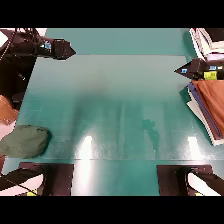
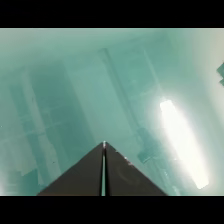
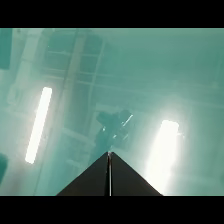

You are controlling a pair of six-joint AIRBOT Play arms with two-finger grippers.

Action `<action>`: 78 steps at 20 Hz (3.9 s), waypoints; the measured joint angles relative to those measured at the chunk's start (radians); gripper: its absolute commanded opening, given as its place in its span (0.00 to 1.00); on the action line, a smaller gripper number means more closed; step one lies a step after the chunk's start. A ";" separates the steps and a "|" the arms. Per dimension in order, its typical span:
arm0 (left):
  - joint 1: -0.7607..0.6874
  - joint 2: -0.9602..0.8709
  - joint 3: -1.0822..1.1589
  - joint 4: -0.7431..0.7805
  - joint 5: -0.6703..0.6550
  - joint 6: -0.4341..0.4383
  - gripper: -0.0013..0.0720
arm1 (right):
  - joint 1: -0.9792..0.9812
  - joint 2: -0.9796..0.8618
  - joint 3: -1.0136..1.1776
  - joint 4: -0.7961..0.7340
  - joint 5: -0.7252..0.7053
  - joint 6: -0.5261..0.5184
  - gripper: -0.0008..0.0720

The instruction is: Fold the shirts.

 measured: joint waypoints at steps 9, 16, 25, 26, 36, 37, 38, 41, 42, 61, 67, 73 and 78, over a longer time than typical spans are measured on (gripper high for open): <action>0.000 0.000 0.000 0.000 0.000 0.000 0.05 | 0.000 0.000 0.000 -0.001 -0.001 0.000 0.03; 0.003 0.003 0.000 0.003 0.011 0.000 0.05 | 0.000 0.000 0.000 -0.001 0.000 0.000 0.03; 0.189 0.237 -0.214 0.365 -0.352 -0.002 0.06 | 0.000 0.002 0.000 -0.002 0.001 0.000 0.04; 0.221 0.276 -0.283 0.391 -0.381 -0.003 0.22 | 0.000 0.002 0.000 -0.002 0.000 0.000 0.03; 0.364 0.410 -0.884 0.536 -0.324 -0.068 0.37 | 0.000 0.002 0.000 -0.011 -0.003 0.000 0.04; 0.366 0.412 -0.898 0.543 -0.315 -0.087 0.05 | 0.000 0.002 0.000 -0.012 -0.003 0.000 0.03; 0.367 0.413 -0.901 0.547 -0.310 -0.098 0.06 | 0.000 0.002 0.000 -0.012 -0.004 0.000 0.04; 0.370 0.416 -0.852 0.554 -0.306 -0.122 0.05 | 0.000 0.002 0.000 -0.012 -0.004 0.000 0.03; 0.370 0.418 -0.809 0.553 -0.311 -0.127 0.05 | 0.000 0.002 0.004 -0.012 -0.004 0.000 0.03; -0.474 0.142 0.066 0.398 -0.208 -0.165 0.05 | -0.156 0.004 0.503 -0.018 -0.010 0.000 0.03; -0.607 -0.111 0.106 0.359 -0.031 -0.100 0.74 | -0.182 0.004 0.518 -0.018 0.045 0.000 0.03; -0.390 -0.136 0.142 0.369 -0.215 -0.086 0.74 | -0.185 0.001 0.520 -0.019 0.063 0.000 0.03; -0.169 -0.039 -0.051 0.354 -0.369 -0.100 0.74 | -0.185 -0.002 0.520 -0.019 0.074 0.000 0.03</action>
